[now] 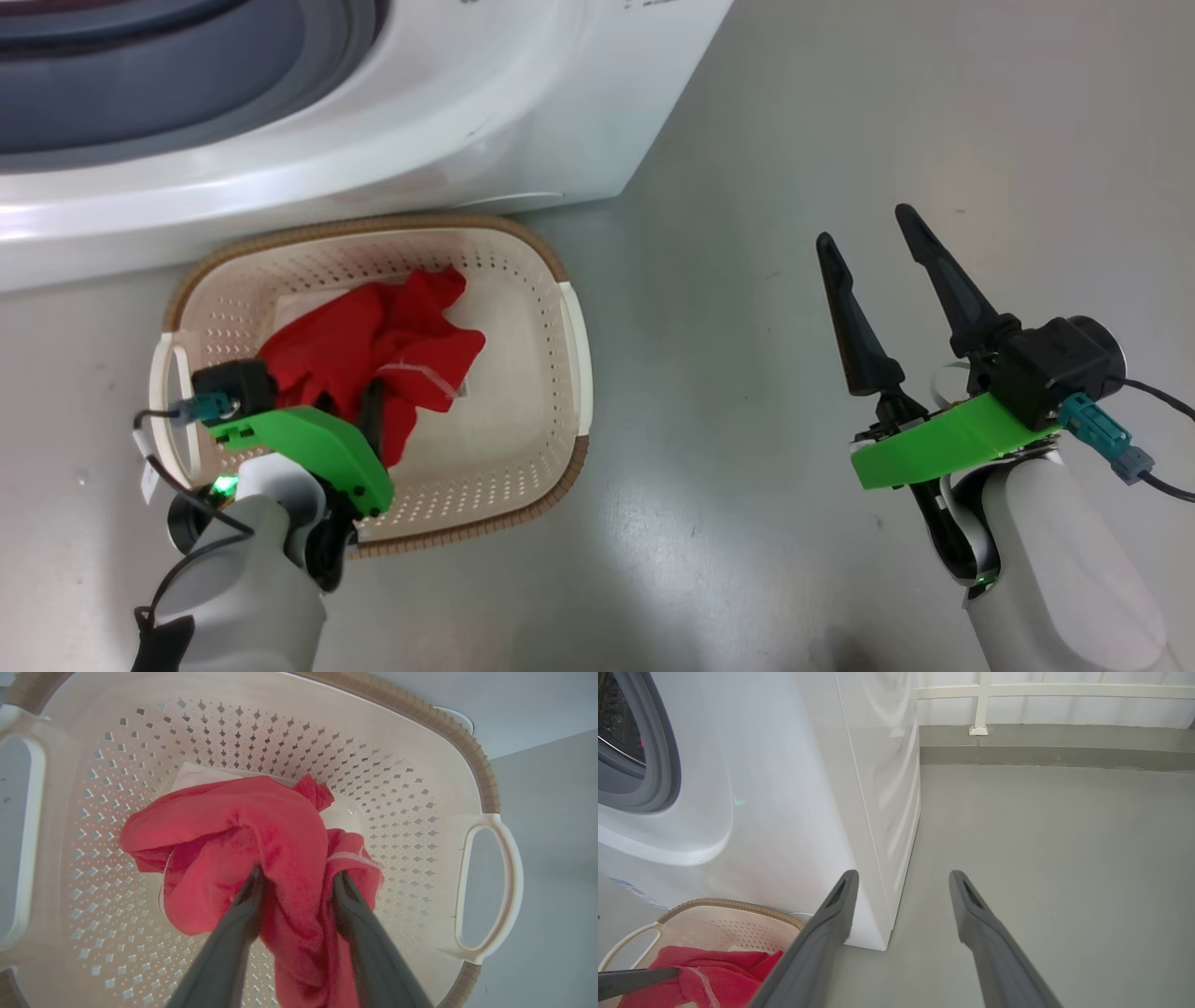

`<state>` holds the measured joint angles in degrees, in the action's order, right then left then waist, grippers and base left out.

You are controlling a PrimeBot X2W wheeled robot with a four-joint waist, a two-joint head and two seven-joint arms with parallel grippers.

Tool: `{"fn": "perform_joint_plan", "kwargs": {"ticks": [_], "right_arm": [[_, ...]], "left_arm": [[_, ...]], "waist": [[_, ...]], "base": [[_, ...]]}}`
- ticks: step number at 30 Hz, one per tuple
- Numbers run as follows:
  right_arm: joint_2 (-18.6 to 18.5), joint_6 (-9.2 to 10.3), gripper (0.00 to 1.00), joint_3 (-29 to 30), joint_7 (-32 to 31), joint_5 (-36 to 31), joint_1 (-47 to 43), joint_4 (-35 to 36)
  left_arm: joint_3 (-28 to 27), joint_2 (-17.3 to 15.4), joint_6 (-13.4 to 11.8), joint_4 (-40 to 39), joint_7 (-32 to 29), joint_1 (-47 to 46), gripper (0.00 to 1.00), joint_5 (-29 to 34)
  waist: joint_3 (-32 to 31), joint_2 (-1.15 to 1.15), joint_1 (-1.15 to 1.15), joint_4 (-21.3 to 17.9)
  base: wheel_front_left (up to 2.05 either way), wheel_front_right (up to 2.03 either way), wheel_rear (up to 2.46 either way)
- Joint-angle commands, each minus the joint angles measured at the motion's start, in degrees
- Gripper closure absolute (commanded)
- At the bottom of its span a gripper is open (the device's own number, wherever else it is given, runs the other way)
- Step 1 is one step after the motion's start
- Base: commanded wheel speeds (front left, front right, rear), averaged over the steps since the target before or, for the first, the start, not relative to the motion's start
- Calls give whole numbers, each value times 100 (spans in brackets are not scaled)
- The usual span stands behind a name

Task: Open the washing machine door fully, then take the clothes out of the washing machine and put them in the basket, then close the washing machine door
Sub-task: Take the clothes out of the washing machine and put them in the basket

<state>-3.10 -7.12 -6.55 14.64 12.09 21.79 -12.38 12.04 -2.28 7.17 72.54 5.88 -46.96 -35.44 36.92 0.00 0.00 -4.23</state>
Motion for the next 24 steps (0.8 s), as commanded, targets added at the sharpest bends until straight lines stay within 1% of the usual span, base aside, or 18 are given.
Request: {"fn": "perform_joint_plan", "kwargs": {"ticks": [1, 7, 11, 12, 15, 20, 24], "right_arm": [[22, -36, 0, -134, 36, -15, -54, 92], [22, -36, 0, -99, 36, 17, -128, 17], [22, -36, 0, -73, 36, -5, -200, -49], [23, -36, 0, -68, 36, -14, -249, -74], [23, -36, 0, -39, 36, 24, -357, -53], [23, -36, 0, 63, 36, 21, -592, -157], [23, -36, 0, 115, 36, -32, -687, -220]], "left_arm": [[-35, -194, 31, -25, 106, 104, 0, 7], [-20, -212, 31, 1, 477, 326, 0, -152], [45, -181, 31, -131, 681, 539, 0, -274], [94, -172, 31, -226, 758, 664, 0, -328], [195, -151, 32, -446, 827, 871, 0, -437], [526, -146, 32, -910, 877, 1275, 0, -572], [734, -324, 32, -1127, 900, 1511, 0, -509]], "waist": [[-90, 0, 0, -12], [-465, 0, 0, 36], [-801, 0, 0, 122], [-989, 0, 0, 172], [-1290, 0, 0, 245], [-1791, 0, 0, 358], [-2117, 0, 0, 421]], "base": [[0, 0, 0], [0, 0, 0], [0, 0, 0], [0, 0, 0], [0, 0, 0], [0, 0, 0], [0, 0, 0]]}}
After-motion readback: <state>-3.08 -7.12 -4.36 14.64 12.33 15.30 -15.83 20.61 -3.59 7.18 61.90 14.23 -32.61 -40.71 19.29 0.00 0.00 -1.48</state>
